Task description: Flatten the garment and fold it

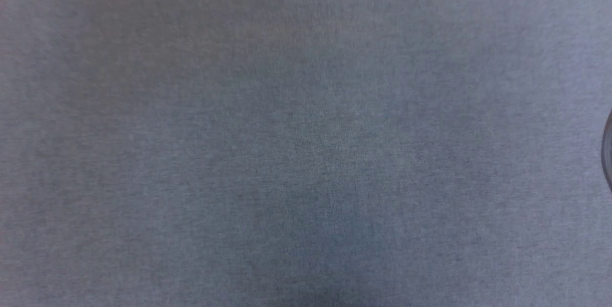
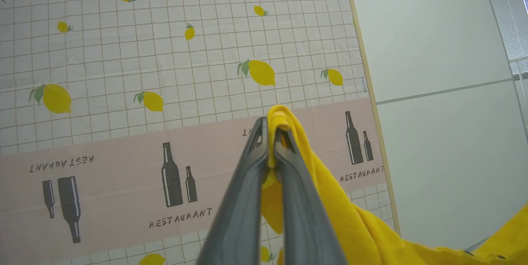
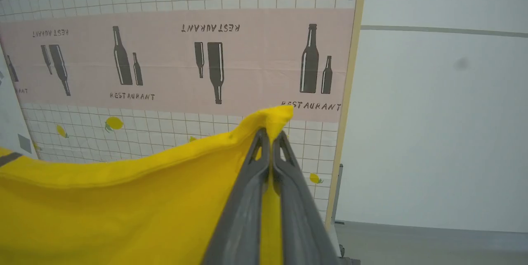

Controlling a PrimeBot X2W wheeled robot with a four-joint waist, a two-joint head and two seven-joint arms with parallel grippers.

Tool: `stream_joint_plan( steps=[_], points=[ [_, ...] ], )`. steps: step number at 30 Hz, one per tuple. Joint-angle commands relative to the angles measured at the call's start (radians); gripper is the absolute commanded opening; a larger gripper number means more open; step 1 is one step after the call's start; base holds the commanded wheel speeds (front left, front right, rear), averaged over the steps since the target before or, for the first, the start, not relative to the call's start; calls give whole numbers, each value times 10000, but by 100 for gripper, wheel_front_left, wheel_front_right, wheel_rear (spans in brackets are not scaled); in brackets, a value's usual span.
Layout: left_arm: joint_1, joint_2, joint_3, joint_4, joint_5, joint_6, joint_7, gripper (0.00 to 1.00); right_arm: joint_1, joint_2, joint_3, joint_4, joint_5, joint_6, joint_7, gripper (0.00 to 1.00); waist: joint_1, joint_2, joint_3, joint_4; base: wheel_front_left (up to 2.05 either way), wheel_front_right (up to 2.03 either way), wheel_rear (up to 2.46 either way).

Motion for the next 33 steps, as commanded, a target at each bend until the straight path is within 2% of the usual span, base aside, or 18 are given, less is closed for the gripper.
stream_joint_plan(
  steps=[1, 9, 14, 19, 25, 29, 33],
  points=[
    [-227, -47, -49, 84, 133, -95, -238, 0, -226, 12, -74, 207, -141, -15, -261, 0, -2, -1, 1923, -258, 0, 0, 0],
    [-17, 269, -868, 95, -394, -345, -1525, 0, -578, 13, -166, 1354, -814, -15, -1595, 0, -2, -1, 2837, 17, 0, 0, 0],
    [777, 1116, -1900, -720, -1324, -353, -2408, 0, -148, 13, 398, 1675, -600, -15, -2178, 0, -2, -1, 2944, 163, 0, 0, 0],
    [1988, 1811, -2691, -1851, -1961, -354, -2902, 0, 952, -170, 1208, 1234, -94, -15, -2393, 0, -2, -1, 2539, 498, 0, 0, 0],
    [4293, 2586, -2873, -3462, -2242, -315, -3030, 0, 3305, -1088, 2035, -689, 1372, -15, -2087, 0, -2, -1, 1637, 846, 0, 0, 0],
    [6598, 2964, -2581, -4833, -2452, 294, -3038, 0, 5603, -1679, 1928, -2796, 2258, -15, -1598, 0, -2, -1, 964, 998, 0, 0, 0],
    [9037, 3126, -2319, -5922, -2675, 943, -3040, 0, 7987, -1831, 1472, -4621, 2669, -15, -1030, 0, -2, -1, 413, 1083, 0, 0, 0]
  ],
)
